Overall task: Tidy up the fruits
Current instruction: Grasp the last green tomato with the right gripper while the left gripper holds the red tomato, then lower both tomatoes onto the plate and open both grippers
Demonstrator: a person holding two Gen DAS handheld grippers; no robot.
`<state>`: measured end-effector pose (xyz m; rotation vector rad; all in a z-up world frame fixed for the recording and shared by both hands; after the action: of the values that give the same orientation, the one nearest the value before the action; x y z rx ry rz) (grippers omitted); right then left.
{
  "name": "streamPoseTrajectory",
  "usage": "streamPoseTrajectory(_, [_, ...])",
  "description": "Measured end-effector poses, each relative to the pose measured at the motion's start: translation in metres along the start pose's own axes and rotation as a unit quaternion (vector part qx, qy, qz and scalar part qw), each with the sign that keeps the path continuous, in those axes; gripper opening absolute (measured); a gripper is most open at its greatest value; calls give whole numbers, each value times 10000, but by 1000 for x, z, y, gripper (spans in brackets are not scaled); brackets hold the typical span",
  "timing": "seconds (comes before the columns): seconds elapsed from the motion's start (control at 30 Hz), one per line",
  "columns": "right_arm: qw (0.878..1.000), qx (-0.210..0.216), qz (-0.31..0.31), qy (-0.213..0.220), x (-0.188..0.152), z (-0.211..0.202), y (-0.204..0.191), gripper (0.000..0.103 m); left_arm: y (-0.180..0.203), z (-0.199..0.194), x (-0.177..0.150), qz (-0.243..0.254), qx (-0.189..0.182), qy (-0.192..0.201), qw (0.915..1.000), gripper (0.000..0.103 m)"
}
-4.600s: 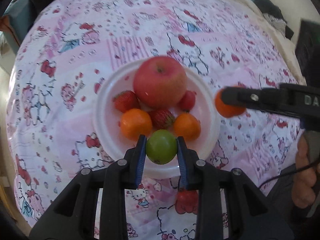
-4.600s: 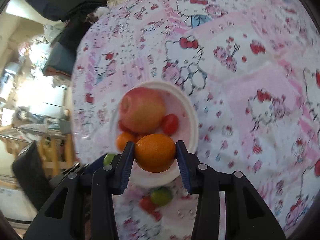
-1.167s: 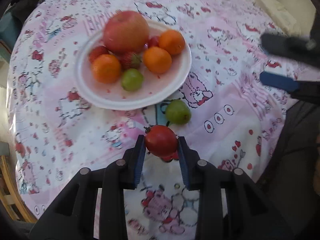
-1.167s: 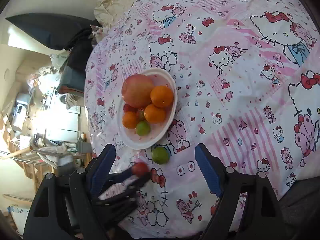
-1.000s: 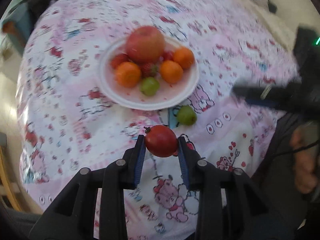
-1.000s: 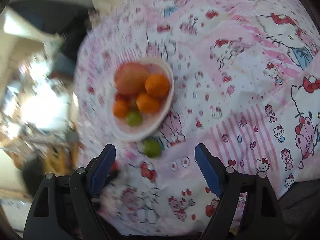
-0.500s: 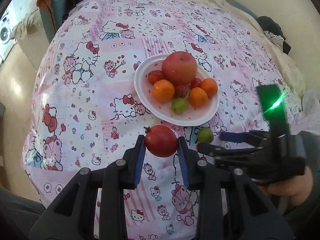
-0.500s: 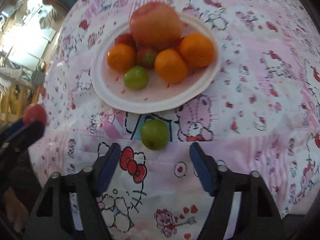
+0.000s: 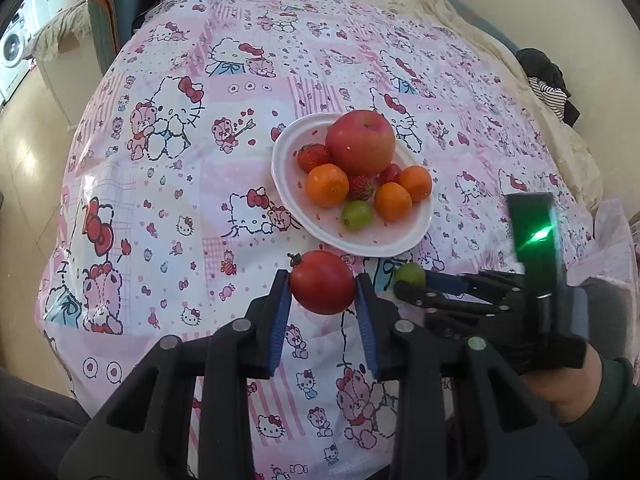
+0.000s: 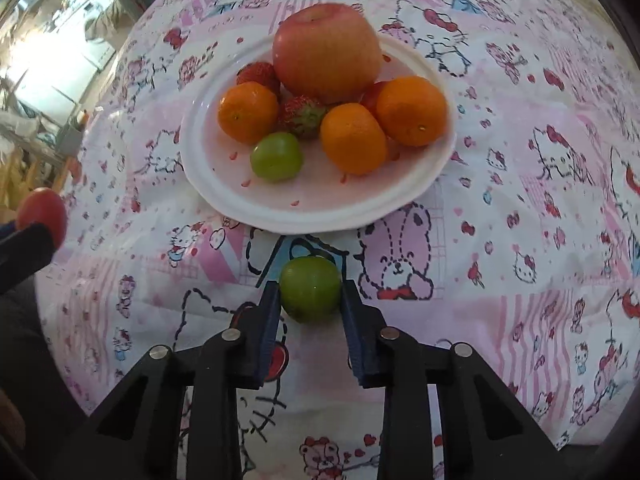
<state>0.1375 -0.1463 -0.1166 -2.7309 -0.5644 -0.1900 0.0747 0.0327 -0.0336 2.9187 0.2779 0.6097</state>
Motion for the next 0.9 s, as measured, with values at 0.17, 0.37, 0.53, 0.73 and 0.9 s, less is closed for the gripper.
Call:
streamPoseTrajectory(0.17, [9976,531,334,298,-1,-31,12,32,1,3,0,1,14,-55,10000,28])
streamPoseTrajectory(0.37, [9913,969,350,823,10,-69,12,32,1,10,3,-36,61,-154,9999,28])
streamPoseTrajectory(0.53, [9901,983,250,975,40,-82,14,32,7,11,41,22,-39,-143,9999,28])
streamPoseTrajectory(0.73, [9914,850,150,988,86,-74,24,32,29,45,82,717,191,-201,9970,28])
streamPoseTrajectory(0.9, [9940,753,95,782,99,-48,30,32,46,79,92,1186,335,-238,9921,28])
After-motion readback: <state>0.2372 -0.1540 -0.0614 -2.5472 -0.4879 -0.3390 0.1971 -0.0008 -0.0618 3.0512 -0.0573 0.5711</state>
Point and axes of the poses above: each gripper's, at about its wrist camera, not at the fingertips, and z roughly the way its jaws point, y to its right, x to its top, the point moved 1 cm from there along z, roughly the way its jaws point, and after that the axes turned 6 degrees about x, right-handed, at the moved point
